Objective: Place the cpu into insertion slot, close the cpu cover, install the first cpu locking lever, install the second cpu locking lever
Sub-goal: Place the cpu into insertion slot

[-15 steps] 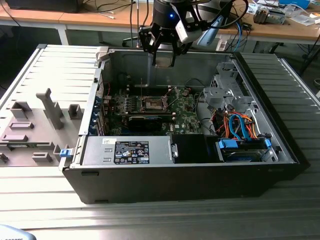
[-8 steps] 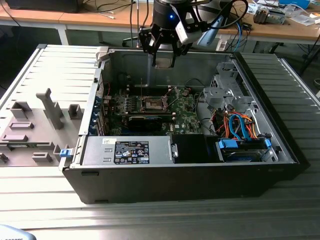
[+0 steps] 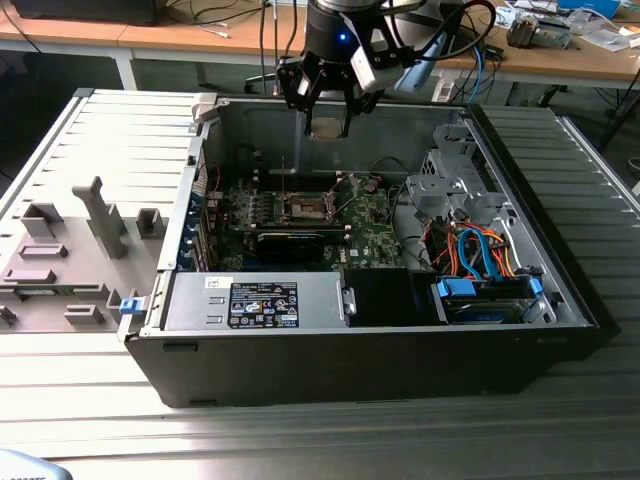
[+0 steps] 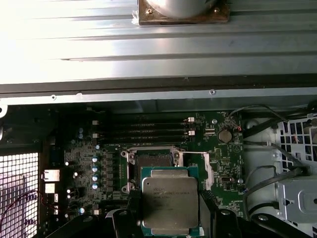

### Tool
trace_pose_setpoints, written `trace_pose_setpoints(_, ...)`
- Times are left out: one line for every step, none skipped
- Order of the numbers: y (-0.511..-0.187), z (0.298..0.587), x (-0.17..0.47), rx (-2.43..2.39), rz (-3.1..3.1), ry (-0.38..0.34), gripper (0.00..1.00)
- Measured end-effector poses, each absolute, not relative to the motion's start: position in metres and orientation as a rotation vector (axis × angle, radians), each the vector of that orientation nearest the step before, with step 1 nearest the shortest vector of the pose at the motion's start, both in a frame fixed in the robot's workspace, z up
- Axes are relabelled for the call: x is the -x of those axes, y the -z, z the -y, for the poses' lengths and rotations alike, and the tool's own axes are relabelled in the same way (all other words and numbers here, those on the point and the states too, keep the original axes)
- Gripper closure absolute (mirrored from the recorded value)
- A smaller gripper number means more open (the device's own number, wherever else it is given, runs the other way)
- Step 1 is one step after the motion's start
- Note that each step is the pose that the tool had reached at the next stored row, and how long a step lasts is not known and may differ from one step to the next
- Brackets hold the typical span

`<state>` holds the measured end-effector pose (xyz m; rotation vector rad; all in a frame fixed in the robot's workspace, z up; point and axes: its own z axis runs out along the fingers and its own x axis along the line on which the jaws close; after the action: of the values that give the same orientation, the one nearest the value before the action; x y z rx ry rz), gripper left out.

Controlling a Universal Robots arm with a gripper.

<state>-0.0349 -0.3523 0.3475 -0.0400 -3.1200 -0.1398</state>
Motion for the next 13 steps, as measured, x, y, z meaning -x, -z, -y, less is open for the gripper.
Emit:
trace_pose_setpoints(-0.3472,0.3524,0.0349,0.040,3.120,0.140,0.45)
trace_pose_setpoints(-0.3469,0.3525,0.0349,0.040,3.120,0.140,0.45)
trace_pose_setpoints(-0.3465,0.3528,0.0349,0.040,3.120,0.140,0.45)
trace_pose_setpoints(-0.3461,0.3529,0.0349,0.040,3.120,0.140,0.45)
trace_pose_setpoints(-0.3457,0.3531,0.0349,0.040,3.120,0.140,0.45)
trace_pose_setpoints(-0.3454,0.3532,0.0349,0.040,3.120,0.140,0.45)
trace_pose_setpoints(-0.3453,0.3533,0.0349,0.040,3.120,0.140,0.45)
trace_pose_setpoints(-0.3450,0.3535,0.0349,0.040,3.120,0.140,0.45)
trace_pose_setpoints(-0.3447,0.3537,0.0349,0.040,3.120,0.140,0.45)
trace_pose_setpoints(-0.3443,0.3539,0.0349,0.040,3.120,0.140,0.45)
trace_pose_setpoints(-0.3440,0.3541,0.0349,0.040,3.120,0.140,0.45)
trace_pose_setpoints(-0.3438,0.3542,0.0349,0.040,3.120,0.140,0.45)
trace_pose_setpoints(-0.3435,0.3543,0.0349,0.040,3.120,0.140,0.45)
